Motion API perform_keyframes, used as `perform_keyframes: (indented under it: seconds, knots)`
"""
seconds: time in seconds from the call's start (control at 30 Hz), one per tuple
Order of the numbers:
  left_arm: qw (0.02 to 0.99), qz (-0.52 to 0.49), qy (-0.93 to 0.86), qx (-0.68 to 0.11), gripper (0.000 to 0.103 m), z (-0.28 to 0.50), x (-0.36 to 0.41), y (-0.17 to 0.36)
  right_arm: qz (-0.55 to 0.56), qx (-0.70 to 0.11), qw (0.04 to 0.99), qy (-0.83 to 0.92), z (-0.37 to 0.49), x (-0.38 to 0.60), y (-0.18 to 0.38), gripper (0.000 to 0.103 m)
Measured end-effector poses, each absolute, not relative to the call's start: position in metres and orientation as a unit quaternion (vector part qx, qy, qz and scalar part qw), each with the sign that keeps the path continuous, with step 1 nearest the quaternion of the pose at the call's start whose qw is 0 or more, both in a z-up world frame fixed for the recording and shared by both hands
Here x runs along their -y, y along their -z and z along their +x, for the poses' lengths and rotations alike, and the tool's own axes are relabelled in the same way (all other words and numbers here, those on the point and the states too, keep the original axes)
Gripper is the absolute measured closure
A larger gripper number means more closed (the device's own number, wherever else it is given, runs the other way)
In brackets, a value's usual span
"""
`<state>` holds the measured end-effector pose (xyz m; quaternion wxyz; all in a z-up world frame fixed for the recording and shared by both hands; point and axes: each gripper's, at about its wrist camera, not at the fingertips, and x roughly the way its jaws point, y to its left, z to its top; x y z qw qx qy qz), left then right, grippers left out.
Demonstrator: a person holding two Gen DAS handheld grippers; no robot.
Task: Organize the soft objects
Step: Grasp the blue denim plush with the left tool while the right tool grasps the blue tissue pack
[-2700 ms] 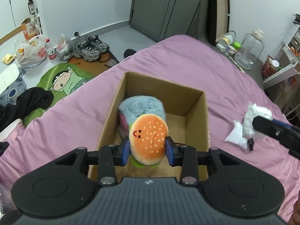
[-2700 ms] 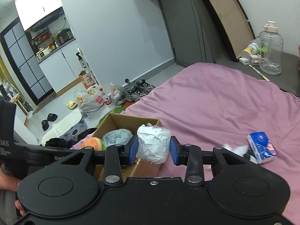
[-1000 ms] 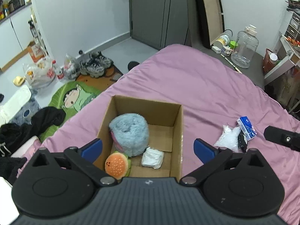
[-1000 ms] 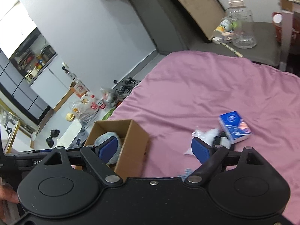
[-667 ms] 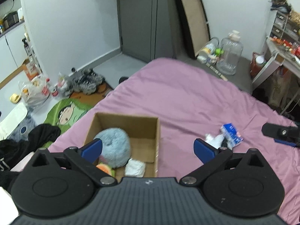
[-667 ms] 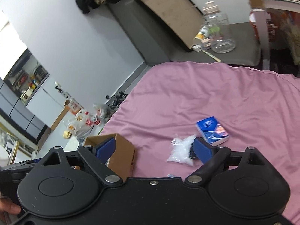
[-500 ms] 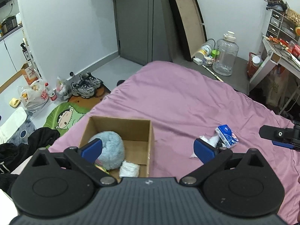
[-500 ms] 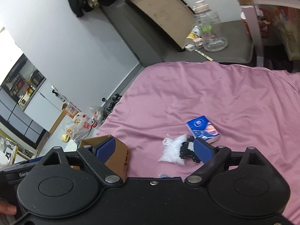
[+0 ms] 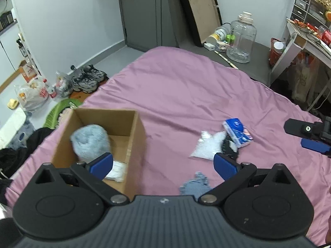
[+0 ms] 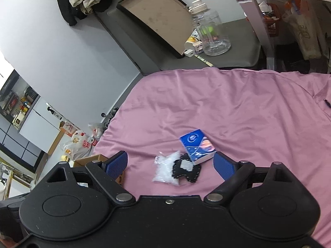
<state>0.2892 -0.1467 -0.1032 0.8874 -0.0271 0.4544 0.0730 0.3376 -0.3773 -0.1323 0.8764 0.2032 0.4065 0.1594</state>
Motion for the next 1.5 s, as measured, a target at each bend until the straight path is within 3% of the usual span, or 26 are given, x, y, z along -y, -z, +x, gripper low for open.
perform_keyframes:
  seconds: [1.03, 1.1, 1.27, 1.5]
  knots:
    - [0.822, -0.089, -0.14, -0.545, 0.016, 0.3, 0.187, 0.241, 0.12, -0.472, 0.851, -0.197, 0.394, 0.364, 0.216, 0.014]
    - [0.823, -0.096, -0.14, -0.542, 0.021, 0.302, 0.185, 0.245, 0.12, -0.475, 0.85, -0.193, 0.399, 0.364, 0.223, 0.014]
    - [0.835, -0.093, -0.122, -0.529, 0.054, 0.307, 0.188, 0.245, 0.128, -0.469, 0.853, -0.19, 0.41, 0.366, 0.231, 0.014]
    - [0.84, -0.107, -0.114, -0.52, 0.061, 0.312, 0.184, 0.242, 0.106, -0.467, 0.856, -0.197, 0.42, 0.352, 0.243, 0.018]
